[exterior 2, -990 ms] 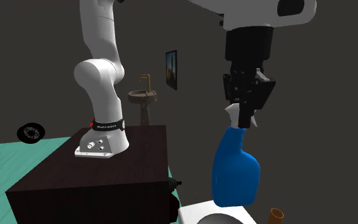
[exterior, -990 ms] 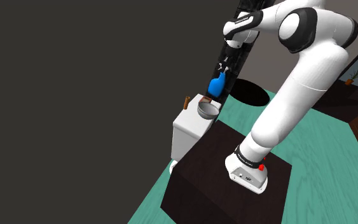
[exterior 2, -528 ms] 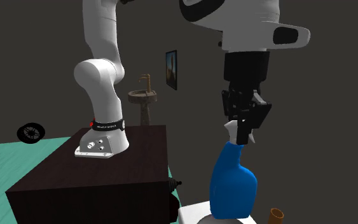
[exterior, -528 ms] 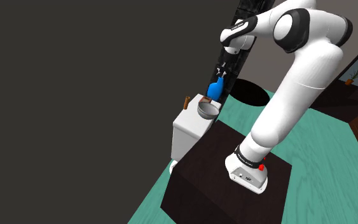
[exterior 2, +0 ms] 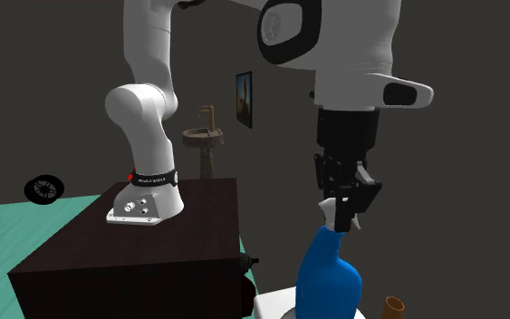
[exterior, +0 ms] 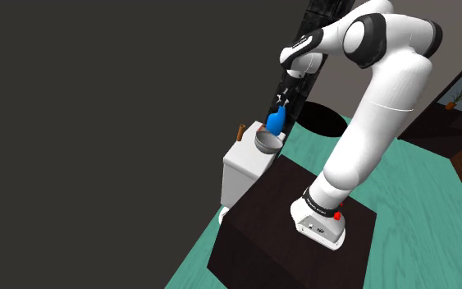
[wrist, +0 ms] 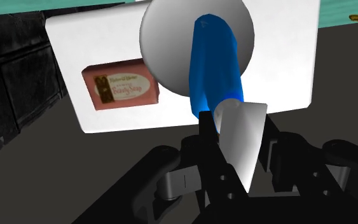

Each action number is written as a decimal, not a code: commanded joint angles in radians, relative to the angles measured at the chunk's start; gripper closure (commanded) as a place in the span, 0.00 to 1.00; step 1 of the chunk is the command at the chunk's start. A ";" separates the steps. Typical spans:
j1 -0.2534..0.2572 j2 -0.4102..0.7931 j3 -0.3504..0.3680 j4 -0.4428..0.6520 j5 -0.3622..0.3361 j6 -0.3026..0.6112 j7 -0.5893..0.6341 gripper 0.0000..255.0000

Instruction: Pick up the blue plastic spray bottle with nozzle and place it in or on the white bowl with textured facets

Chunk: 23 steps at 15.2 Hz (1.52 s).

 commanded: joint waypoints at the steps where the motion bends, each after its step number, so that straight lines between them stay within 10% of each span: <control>1: -0.003 0.015 0.003 -0.015 0.014 0.027 -0.011 1.00; 17: -0.025 0.096 0.029 -0.042 0.089 0.118 -0.062 1.00; 18: -0.025 0.096 0.029 -0.042 0.088 0.118 -0.062 0.00; 23: -0.025 0.096 0.029 -0.042 0.089 0.118 -0.062 0.00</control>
